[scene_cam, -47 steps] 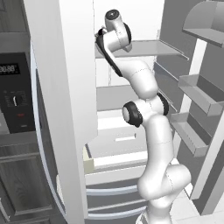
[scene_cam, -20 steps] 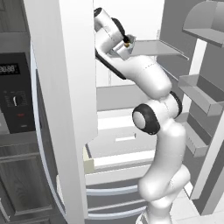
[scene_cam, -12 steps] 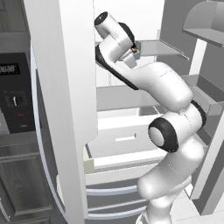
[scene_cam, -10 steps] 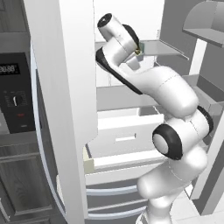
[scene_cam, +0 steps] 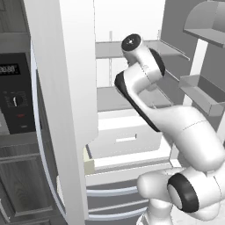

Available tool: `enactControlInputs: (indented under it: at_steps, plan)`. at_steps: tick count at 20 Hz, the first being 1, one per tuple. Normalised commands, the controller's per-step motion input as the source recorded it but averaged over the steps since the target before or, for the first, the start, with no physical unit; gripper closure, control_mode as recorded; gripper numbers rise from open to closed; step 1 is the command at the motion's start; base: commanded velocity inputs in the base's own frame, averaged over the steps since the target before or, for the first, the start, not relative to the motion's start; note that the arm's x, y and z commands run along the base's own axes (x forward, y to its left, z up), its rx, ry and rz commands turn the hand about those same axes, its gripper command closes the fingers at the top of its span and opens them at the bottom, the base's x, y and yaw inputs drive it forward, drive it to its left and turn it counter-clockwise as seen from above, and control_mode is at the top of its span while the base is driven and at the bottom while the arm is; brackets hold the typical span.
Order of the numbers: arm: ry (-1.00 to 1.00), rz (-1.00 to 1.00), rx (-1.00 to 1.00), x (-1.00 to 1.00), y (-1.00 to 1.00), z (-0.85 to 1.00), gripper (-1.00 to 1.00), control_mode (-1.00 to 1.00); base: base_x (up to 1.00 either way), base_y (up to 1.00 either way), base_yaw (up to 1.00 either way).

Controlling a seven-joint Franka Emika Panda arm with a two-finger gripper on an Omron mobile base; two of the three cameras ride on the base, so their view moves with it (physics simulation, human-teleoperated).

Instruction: Place the tupperware containing the fish and eggplant meal in the microwave. Close the microwave door and press the start button to reheat the meal.

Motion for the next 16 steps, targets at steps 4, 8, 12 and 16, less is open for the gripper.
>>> enactControlInputs:
  at_steps: [4, 8, 12, 16]
  plan:
    - [-0.17, 0.24, 0.13, -0.66, -0.21, -0.19, 1.0, -1.0, 0.0, 0.0, 0.0]
    - [-0.05, 0.35, 0.09, -0.58, -0.08, -0.01, 1.0, -1.0, 0.0, 0.0, 0.0]
    - [0.0, 0.4, 0.01, -0.46, 0.0, 0.0, 1.0, -1.0, 0.0, 0.0, 0.0]
    - [0.04, 0.32, -0.02, -0.51, 0.0, 0.0, 1.0, -1.0, 0.0, 0.0, 0.0]
